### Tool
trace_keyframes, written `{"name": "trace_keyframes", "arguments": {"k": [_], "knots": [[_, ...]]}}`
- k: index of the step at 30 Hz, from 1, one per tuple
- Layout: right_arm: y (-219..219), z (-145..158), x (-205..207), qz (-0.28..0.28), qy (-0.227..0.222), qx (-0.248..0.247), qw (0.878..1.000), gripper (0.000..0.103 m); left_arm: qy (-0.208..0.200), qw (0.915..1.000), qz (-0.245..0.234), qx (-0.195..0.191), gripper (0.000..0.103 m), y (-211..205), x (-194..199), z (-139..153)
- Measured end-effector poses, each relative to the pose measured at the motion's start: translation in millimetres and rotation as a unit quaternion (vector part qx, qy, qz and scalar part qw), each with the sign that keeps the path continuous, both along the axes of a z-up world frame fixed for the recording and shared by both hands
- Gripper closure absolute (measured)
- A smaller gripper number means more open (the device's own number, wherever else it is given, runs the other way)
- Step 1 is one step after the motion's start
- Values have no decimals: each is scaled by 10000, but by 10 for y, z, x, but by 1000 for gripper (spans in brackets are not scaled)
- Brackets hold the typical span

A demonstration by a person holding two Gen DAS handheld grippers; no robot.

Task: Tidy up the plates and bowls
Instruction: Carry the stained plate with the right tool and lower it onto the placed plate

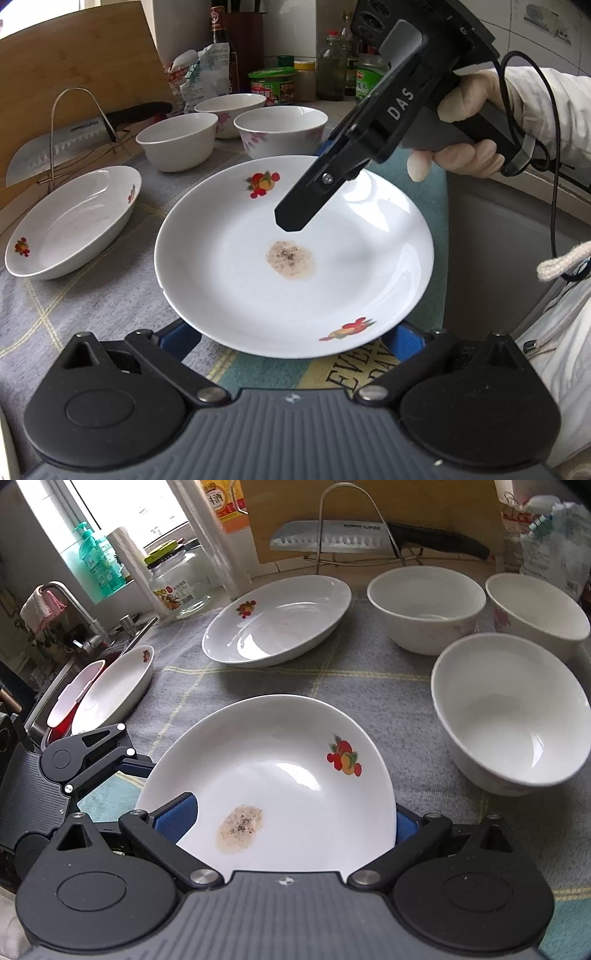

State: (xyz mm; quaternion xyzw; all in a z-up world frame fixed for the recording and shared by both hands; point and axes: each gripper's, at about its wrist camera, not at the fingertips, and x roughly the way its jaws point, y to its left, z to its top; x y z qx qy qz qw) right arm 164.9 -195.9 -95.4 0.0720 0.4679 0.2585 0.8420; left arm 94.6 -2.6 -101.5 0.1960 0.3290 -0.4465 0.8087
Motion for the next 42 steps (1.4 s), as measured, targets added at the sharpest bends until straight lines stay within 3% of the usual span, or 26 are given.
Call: {"name": "trace_keyframes", "arguments": {"k": [17,42], "knots": [[565,258,-22,468,-247,-138,9985,0,-67,9988,483,-78,1,482,-168,225],[2073,467,361,1459,-517,-100,9879,0,-156,9892,1456,5,1,1800,-181,441]]}}
